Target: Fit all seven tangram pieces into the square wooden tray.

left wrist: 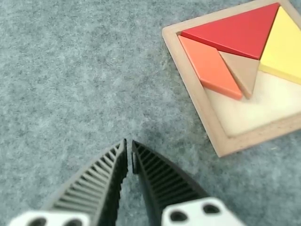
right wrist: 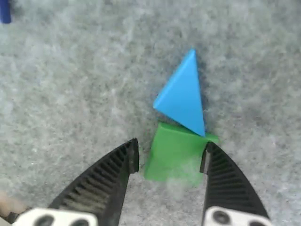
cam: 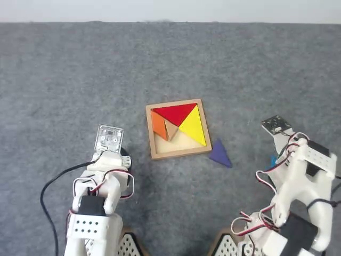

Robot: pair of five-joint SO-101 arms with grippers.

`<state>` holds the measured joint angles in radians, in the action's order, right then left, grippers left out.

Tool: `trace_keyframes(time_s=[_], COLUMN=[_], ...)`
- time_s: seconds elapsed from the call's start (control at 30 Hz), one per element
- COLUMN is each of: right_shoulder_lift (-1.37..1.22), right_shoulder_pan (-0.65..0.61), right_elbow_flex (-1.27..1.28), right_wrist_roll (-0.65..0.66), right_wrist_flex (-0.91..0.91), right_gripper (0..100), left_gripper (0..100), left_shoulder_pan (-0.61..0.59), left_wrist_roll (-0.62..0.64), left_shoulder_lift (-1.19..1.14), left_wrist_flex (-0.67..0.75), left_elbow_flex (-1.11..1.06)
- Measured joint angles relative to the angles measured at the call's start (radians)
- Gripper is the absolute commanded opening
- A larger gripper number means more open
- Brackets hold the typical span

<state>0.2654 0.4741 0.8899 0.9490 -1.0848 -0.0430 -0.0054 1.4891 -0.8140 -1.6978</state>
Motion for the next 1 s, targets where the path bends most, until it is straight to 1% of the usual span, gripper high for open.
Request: trace_keyframes(time_s=[0.13, 0.23, 0.57, 0.67, 0.83, 0.93, 1.0], right_shoulder_lift=[-0.094, -0.132, -0.13, -0.091, 0.101, 0.218, 0.245], right_shoulder_pan=[-0.002, 0.029, 0.052, 0.08, 0.103, 0.103, 0.103], right_elbow_flex=[-0.018, -0.041, -0.046, -0.043, -0.064, -0.066, -0.054], right_wrist_roll=[-0.018, -0.02, -0.003, 0.084, 0.287, 0.385, 0.434], right_wrist_flex=[0.06, 0.074, 0.071, -0.008, -0.252, -0.362, -0.388], right_gripper=[22.0, 21.7, 22.0, 22.0, 22.1, 28.4, 32.3], left_gripper=[2, 2, 2, 2, 2, 2, 2], left_shoulder_pan=[0.0, 0.0, 0.0, 0.0, 0.0, 0.0, 0.0], left_wrist_roll=[0.0, 0.0, 0.0, 0.0, 0.0, 0.0, 0.0], left_shoulder_lift=[0.0, 0.0, 0.0, 0.0, 0.0, 0.0, 0.0], left_wrist_flex=[0.0, 0.0, 0.0, 0.0, 0.0, 0.0, 0.0], left_elbow_flex=[0.0, 0.0, 0.0, 0.0, 0.0, 0.0, 0.0])
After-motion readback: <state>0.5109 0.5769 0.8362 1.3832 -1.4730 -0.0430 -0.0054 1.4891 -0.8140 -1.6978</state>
